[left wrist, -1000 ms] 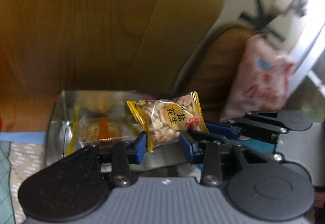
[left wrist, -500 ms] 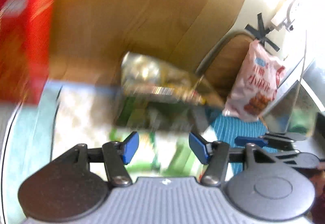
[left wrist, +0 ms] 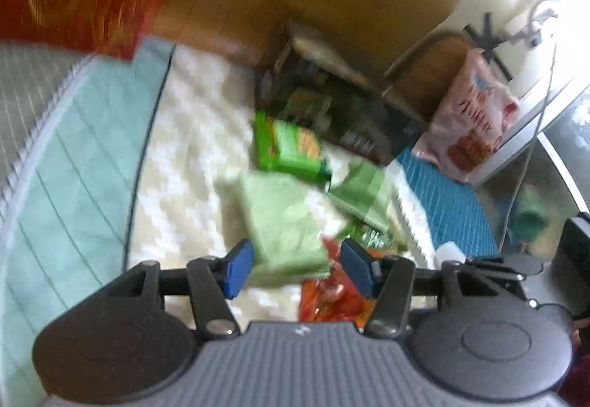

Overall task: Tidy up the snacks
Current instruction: 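Grasp the light green pack with the left tool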

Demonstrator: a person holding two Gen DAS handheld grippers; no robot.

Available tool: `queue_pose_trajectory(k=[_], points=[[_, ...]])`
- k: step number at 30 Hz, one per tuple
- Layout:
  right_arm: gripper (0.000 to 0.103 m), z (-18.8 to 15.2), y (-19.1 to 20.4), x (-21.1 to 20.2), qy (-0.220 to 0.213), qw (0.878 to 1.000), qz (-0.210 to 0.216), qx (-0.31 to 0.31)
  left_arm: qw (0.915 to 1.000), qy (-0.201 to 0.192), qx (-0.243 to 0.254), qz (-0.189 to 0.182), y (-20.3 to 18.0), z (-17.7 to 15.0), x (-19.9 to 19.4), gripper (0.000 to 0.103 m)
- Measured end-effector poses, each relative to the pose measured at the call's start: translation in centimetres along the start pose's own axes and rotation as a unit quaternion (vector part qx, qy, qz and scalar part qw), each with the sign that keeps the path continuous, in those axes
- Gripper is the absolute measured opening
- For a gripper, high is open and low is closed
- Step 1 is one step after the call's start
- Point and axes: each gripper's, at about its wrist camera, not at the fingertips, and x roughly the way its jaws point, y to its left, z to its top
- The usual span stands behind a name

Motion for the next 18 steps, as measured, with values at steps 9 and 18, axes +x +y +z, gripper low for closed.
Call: queue_pose_trajectory(k=[9, 18], points=[[0.039, 4.1, -11.6, 3.5, -0.030, 0.973, -0.006, 0.230, 0.9987, 0.024, -0.011, -0.044, -4.4, 3.2, 5.0, 0.057], [0.017, 2.6, -10.9, 4.9, -0.012, 0.961, 0.076, 0.267, 0.9944, 0.033, -0.078, -0.064, -4.2, 2.4, 10.1, 0.049]])
